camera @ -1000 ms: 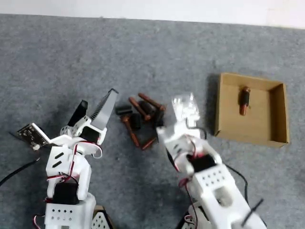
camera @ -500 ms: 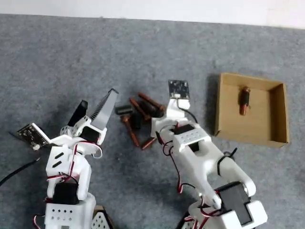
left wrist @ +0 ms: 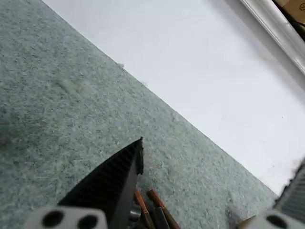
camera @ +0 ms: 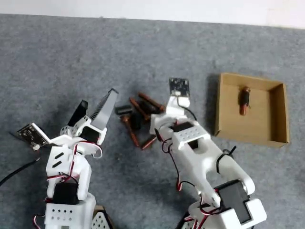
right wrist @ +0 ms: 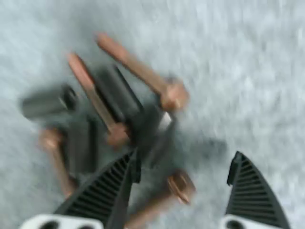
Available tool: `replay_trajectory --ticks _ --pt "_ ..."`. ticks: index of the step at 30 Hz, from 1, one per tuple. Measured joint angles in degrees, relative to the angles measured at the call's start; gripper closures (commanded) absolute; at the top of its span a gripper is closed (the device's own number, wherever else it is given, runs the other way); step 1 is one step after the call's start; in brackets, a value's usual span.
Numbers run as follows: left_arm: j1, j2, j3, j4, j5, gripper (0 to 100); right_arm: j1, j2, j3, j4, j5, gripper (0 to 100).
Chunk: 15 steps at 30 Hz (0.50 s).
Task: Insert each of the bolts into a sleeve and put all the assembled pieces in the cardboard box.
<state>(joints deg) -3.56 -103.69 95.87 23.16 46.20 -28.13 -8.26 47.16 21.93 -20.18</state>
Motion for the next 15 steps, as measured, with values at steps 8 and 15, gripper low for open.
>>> replay_trajectory --ticks 8,15 --pt "0.00 0.00 0.00 0.00 0.00 56 0.00 0.00 -6.33 4.13 -1.58 73.1" --pt "0.00 0.00 0.00 0.00 0.00 56 0.00 0.09 -6.59 4.22 -4.22 73.1"
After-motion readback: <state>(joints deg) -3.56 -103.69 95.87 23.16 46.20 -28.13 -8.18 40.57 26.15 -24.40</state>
